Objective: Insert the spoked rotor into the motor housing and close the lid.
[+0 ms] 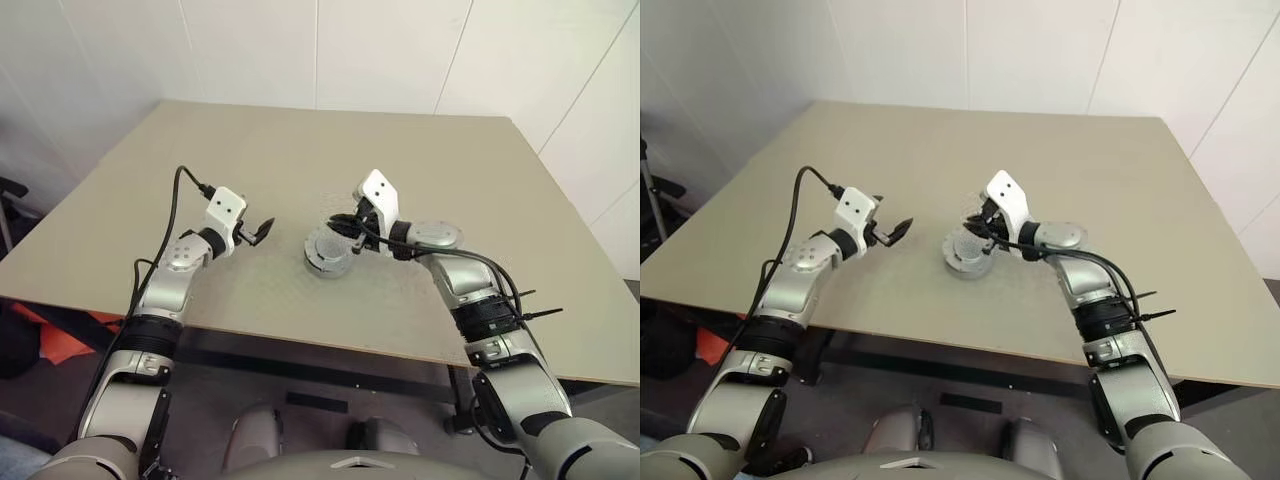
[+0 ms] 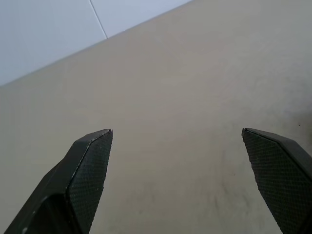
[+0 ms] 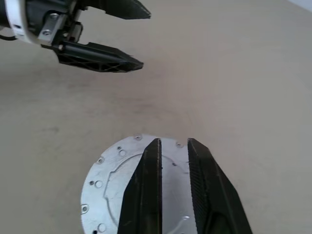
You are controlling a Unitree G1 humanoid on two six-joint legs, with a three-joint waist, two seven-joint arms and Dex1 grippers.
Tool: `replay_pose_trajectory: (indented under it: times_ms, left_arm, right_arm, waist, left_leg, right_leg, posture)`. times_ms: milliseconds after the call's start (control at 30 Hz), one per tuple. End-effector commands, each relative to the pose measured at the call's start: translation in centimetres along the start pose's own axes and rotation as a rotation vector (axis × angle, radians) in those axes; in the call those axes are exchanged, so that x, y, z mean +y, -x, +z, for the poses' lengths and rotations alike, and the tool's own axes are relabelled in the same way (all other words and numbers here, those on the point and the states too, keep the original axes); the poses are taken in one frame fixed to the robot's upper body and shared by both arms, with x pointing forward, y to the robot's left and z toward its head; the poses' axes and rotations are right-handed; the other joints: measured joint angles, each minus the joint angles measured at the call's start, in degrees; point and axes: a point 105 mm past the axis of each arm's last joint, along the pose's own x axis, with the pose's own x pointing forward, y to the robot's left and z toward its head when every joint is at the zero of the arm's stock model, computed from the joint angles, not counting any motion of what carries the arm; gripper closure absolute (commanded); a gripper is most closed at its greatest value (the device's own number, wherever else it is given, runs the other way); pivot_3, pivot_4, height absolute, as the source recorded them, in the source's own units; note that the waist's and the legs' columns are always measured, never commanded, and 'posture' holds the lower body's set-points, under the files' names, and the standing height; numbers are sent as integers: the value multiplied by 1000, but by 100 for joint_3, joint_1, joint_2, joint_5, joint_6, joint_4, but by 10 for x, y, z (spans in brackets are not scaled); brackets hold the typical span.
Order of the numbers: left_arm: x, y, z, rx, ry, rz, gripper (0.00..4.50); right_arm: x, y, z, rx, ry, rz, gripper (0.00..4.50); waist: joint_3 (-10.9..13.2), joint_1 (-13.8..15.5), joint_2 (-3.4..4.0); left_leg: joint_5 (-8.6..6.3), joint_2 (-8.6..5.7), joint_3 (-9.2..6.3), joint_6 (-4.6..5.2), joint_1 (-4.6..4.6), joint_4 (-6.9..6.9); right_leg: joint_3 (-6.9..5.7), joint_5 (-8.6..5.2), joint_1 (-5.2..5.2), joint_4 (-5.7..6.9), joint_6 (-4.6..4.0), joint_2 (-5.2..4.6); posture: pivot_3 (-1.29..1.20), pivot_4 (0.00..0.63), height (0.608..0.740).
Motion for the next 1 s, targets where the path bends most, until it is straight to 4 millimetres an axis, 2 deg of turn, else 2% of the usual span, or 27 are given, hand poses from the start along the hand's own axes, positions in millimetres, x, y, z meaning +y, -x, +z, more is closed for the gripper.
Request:
replay_pose_trajectory:
  times_ms: [33,267,300,533,700,1000]
  left_arm:
    - [9,-1,18,-55,-30,10,0]
    - [8,-2,18,-51,-36,-1,0]
    - [8,-2,18,-51,-37,-2,0]
    - [10,-1,17,-45,-40,3,0]
    - [10,0,17,-44,-44,3,0]
    - [9,0,17,-43,-47,0,0]
  right_arm:
    - [3,1,7,-35,31,9,2562]
    - [4,-2,1,-22,31,-3,218]
    - [4,-2,0,-20,32,-3,35]
    - [14,-3,-12,35,22,46,35]
    - [17,-8,-30,82,9,48,35]
    - [12,-11,-35,88,-17,21,35]
  waist:
    - [0,3,0]
    - [0,0,0]
    - [0,0,0]
    - [0,3,0]
    - [0,-2,0]
    - [0,-7,0]
  left_leg:
    - [0,-1,0,0,-1,0]
    - [1,0,0,-1,0,0]
    - [0,0,0,-1,0,-1]
    - [0,-1,0,0,-1,-4]
    - [0,0,0,-1,1,-4]
    - [1,0,1,-1,13,-4]
  right_leg:
    - [0,0,0,-1,0,0]
    - [0,-10,0,-1,17,0]
    - [0,-9,0,-2,16,0]
    - [0,-1,-1,-4,1,0]
    - [0,-10,0,-4,18,0]
    - [0,-15,11,-4,26,0]
  posture:
    - [0,0,740]
    - [0,0,740]
    - [0,0,740]
    - [0,0,740]
    - [0,0,740]
    - [0,0,740]
